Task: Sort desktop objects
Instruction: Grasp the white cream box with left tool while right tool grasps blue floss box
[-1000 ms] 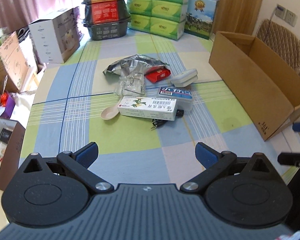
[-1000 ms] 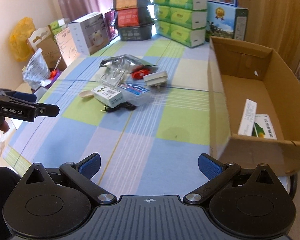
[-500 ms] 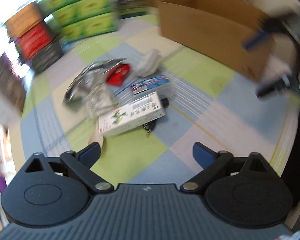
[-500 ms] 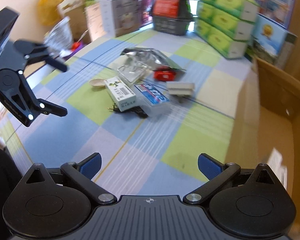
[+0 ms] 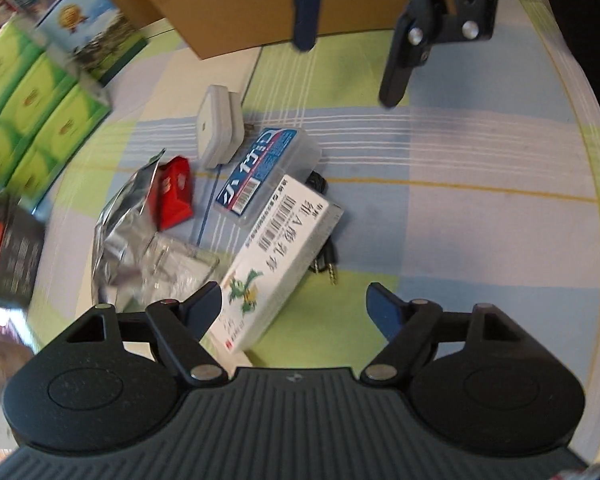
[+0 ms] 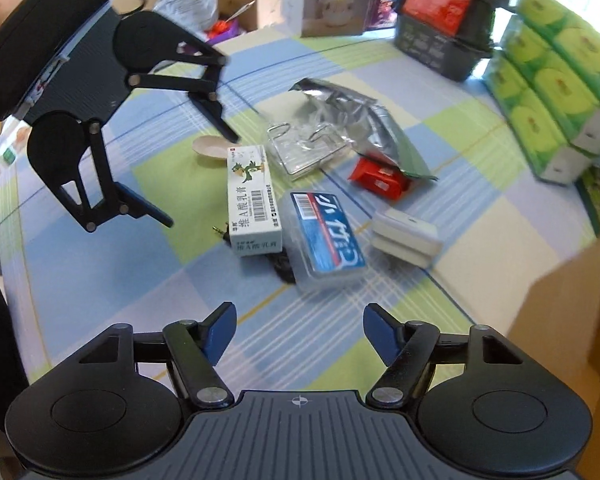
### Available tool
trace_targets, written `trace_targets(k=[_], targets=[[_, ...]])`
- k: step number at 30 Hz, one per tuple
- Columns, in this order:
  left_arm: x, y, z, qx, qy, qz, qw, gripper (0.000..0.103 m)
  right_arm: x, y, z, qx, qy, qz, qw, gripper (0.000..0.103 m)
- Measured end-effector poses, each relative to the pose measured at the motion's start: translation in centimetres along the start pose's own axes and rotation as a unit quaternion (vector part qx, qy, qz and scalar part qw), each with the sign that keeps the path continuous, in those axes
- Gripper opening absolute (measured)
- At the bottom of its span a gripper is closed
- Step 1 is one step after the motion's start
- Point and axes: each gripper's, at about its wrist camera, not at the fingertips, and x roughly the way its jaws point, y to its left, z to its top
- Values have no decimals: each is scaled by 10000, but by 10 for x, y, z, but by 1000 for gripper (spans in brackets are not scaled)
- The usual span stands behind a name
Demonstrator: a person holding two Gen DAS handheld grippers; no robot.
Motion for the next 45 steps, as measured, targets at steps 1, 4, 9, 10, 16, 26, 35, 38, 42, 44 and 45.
trace_targets(k=[1, 4, 9, 10, 16, 26, 35, 38, 42, 44, 45], targets=[[4, 2, 1, 77, 4, -37, 10000, 77, 6, -2, 3, -56, 45, 35, 10000, 68], [14, 9, 3, 203, 17, -155, 9997, 77, 21, -8, 11, -205, 160, 120, 9996, 68], [29, 20, 7, 269, 134, -396, 9988, 68, 47, -17, 19, -367, 333, 123, 9987, 65], [31, 22, 8, 291, 142, -432, 9985, 68, 51, -20, 21, -379, 349, 134, 9986, 65], [46, 34, 7, 280, 297, -635, 9971, 67, 72, -35, 30, -300, 453, 271, 9982, 65], [46, 40, 4, 19, 288, -900, 9955, 43, 84, -44, 36, -67, 631, 346, 9974, 59], [35, 21, 4, -1223, 742, -650, 9876, 34, 50, -30, 10, 826, 688, -129, 9941, 59], [28, 12, 5, -1852, 843, -549, 9775, 33, 34, -21, -13, 1513, 659, -223, 9860, 59], [21, -6, 4, -2540, 924, -479, 9616, 33, 17, 2, -45, 2094, 634, -419, 9749, 59], [16, -17, 3, -2908, 884, -563, 9510, 33, 10, 14, -59, 2347, 608, -539, 9687, 59], [14, -22, 2, -3073, 869, -589, 9458, 33, 6, 20, -65, 2446, 588, -595, 9660, 59]])
